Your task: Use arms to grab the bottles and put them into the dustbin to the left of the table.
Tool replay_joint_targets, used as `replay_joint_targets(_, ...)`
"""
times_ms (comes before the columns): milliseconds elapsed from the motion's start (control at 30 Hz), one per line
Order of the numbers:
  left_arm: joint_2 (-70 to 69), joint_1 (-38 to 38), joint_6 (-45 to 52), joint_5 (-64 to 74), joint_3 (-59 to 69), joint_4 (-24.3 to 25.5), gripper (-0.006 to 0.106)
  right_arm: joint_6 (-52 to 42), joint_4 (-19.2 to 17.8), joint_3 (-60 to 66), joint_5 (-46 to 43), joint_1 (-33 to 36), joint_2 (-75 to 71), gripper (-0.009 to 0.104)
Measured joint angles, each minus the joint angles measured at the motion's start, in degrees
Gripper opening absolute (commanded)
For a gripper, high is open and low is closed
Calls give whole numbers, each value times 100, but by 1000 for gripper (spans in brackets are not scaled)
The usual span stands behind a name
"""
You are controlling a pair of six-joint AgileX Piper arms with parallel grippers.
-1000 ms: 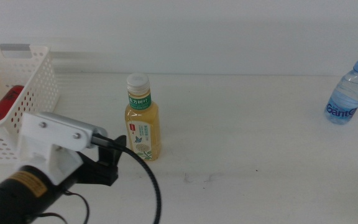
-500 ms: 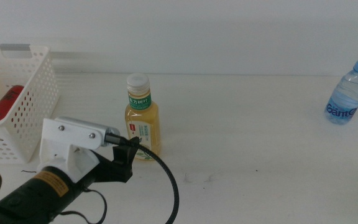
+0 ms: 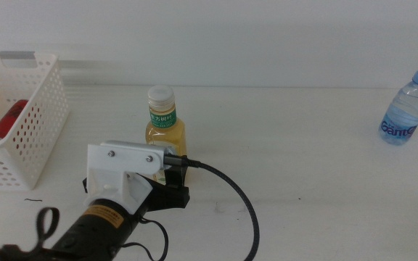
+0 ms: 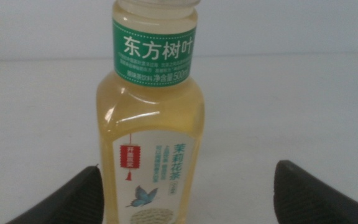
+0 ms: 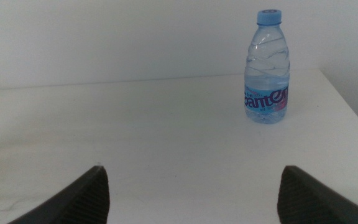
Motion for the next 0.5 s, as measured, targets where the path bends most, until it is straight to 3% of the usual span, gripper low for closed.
replay_joint_targets(133,272,-86,144,-288,-10,-348,94,0,0,0,0,0,0,79)
replay_joint_targets(500,885,45,126,-616,-152,-258,94,0,0,0,0,0,0,79)
